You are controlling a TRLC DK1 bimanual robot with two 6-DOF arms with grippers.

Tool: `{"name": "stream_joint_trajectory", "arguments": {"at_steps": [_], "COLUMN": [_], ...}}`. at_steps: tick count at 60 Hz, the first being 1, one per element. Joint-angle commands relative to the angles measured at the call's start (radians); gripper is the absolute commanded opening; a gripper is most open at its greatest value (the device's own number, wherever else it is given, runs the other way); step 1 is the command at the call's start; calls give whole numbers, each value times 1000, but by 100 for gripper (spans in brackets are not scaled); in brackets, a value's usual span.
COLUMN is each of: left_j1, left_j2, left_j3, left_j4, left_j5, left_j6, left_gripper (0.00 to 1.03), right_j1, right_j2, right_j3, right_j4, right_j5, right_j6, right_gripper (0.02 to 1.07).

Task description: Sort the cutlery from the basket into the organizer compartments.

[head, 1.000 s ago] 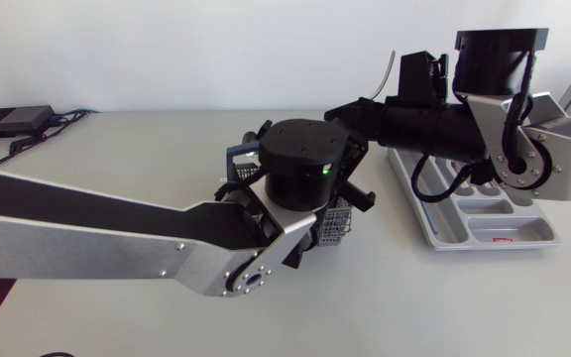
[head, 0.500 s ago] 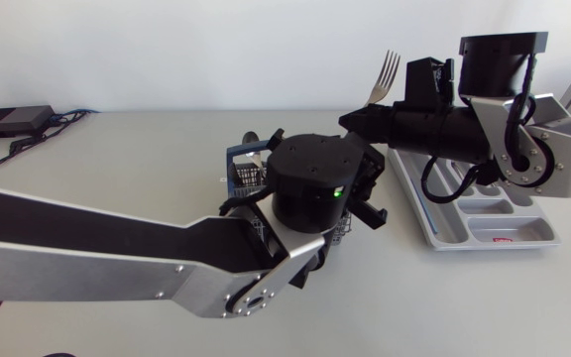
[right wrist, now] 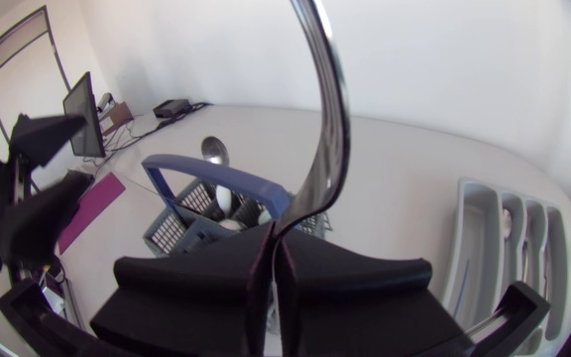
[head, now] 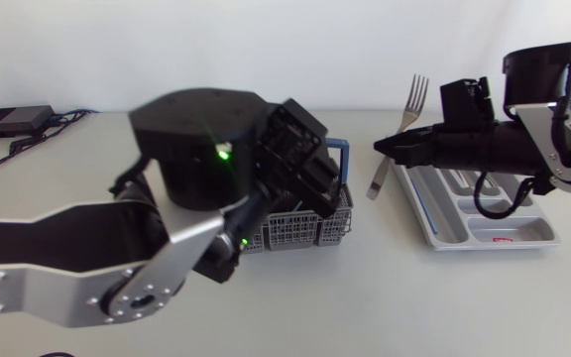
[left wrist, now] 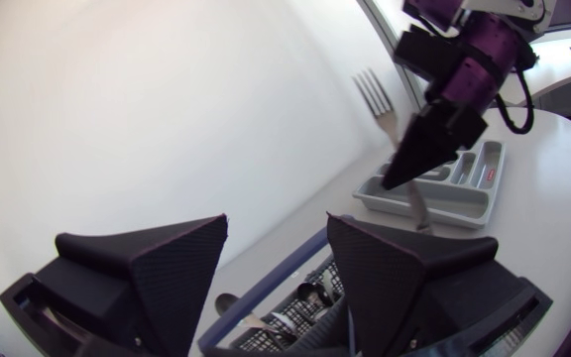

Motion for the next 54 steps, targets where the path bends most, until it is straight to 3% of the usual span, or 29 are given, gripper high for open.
{"name": "stream_joint_trajectory", "arguments": {"at_steps": [1,11,25,54], "left_j1": [44,91,97,79], "left_j2": [-67,-125,-158,-158], "left_j3": [-37,-47,-70,-74], "left_j4": [-45,-134,-186,-220], "left_j5": [7,14,14,13], "left_j6": [7,-7,-9,-18], "left_gripper": [75,77,78,78], "right_j1": [-72,-232,-431,-598], "right_j2": [-1,59,204,638], "right_j3": [34,138,340,705], "right_j4": [-82,-286,-501,-632], "right_j5": [-36,-102,-156,-153], "right_j6": [-123,-341,-577,-822], "right_gripper": [8,8,8,8]}}
